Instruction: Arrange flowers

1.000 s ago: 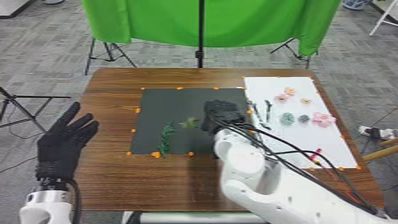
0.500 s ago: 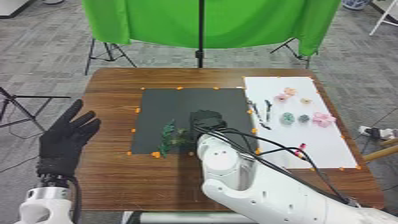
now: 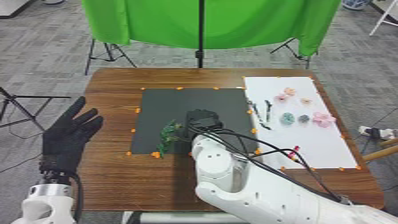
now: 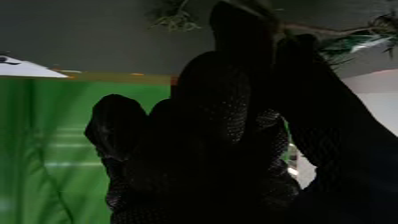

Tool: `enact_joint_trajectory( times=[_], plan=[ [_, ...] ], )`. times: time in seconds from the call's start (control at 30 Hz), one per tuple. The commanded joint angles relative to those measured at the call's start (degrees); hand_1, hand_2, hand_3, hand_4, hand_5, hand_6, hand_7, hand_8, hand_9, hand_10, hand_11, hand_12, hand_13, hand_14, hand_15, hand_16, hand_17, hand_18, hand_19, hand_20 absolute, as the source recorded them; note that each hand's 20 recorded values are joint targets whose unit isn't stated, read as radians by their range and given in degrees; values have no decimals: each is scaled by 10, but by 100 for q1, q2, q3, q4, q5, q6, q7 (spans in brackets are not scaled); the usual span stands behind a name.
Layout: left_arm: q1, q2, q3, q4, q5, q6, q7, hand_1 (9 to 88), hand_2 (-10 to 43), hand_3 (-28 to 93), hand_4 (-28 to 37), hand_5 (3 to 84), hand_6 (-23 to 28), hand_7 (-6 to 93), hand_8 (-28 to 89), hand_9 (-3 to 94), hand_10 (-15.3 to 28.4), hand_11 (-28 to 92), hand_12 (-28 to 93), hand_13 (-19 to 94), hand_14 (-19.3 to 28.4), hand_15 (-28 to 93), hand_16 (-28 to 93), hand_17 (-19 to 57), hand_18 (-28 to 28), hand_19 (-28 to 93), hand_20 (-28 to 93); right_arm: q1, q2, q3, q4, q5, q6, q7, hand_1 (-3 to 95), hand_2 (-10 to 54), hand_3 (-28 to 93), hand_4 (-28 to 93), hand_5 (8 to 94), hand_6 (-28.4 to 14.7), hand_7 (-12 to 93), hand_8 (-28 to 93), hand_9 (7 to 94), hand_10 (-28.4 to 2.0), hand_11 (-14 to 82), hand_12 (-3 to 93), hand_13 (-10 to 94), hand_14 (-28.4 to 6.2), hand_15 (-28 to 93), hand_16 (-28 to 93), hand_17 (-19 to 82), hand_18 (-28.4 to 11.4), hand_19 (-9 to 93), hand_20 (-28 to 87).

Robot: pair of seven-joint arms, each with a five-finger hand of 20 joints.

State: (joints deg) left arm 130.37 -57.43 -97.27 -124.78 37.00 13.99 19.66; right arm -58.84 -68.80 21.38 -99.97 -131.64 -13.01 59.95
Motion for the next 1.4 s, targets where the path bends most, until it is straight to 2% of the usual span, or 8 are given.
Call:
enact_joint_trajectory(
  times=[0.03,0.23,0.43,0.73,0.97,1.07,1.3,1.4],
  plan=[
    [-2,7,91,62,4,-52,-1,212,65,797,-283,356,67,68,-78,316,194,219,107,196,271,537,-104,-80,284,575,-17,2,-35,-13,55,-71,-174,199,413,12,727,-236,937,-7,340,-135,937,-128,550,259,856,-118,816,233,457,-275,932,563],
    [-111,-45,118,102,66,-131,-95,212,65,800,-283,357,67,69,-78,316,194,219,107,196,271,537,-104,-80,284,576,-17,-68,-110,18,10,65,-396,247,393,19,721,-233,937,-7,343,-140,937,-130,553,252,860,-120,814,234,459,-279,932,568],
    [-61,32,165,93,11,-93,13,216,65,802,-283,357,68,68,-78,316,195,220,106,196,271,537,-104,-80,284,576,-17,-73,-111,-3,7,55,-395,266,370,28,709,-233,937,-6,349,-143,937,-134,557,244,860,-123,812,237,460,-282,932,569],
    [-71,-5,159,95,24,-82,-37,218,64,802,-283,359,69,68,-78,317,194,221,106,196,271,538,-104,-80,284,577,-16,-8,-87,-47,67,-169,-285,295,346,40,696,-237,937,-4,344,-147,937,-136,553,239,862,-123,809,237,462,-284,932,570],
    [-54,24,185,95,-13,-45,-10,219,65,803,-283,359,71,67,-78,317,195,222,106,196,270,537,-104,-80,284,577,-16,10,-60,-13,-7,-69,65,280,320,61,679,-246,937,-7,350,-144,937,-137,561,232,865,-123,807,234,465,-283,932,570],
    [-55,-53,134,90,29,-64,-47,219,65,803,-283,360,71,66,-78,317,195,222,106,196,269,537,-104,-80,284,577,-16,37,5,15,-44,-197,280,241,308,65,682,-245,937,-7,351,-145,937,-137,561,229,867,-121,806,234,466,-283,932,570],
    [210,46,128,9,-146,128,264,219,65,802,-283,360,71,66,-77,317,195,222,105,196,269,538,-105,-80,284,578,-16,18,612,381,-594,-421,1206,146,280,67,681,-236,937,-8,338,-146,937,-137,546,233,863,-122,804,238,461,-284,932,569],
    [259,16,126,6,-122,99,299,219,66,801,-283,360,71,66,-77,317,195,223,105,196,270,538,-105,-80,284,577,-16,-112,1072,798,-927,-382,1657,138,269,69,684,-230,937,-13,260,-136,924,-140,510,251,837,-126,793,234,435,-284,932,534]
  ],
)
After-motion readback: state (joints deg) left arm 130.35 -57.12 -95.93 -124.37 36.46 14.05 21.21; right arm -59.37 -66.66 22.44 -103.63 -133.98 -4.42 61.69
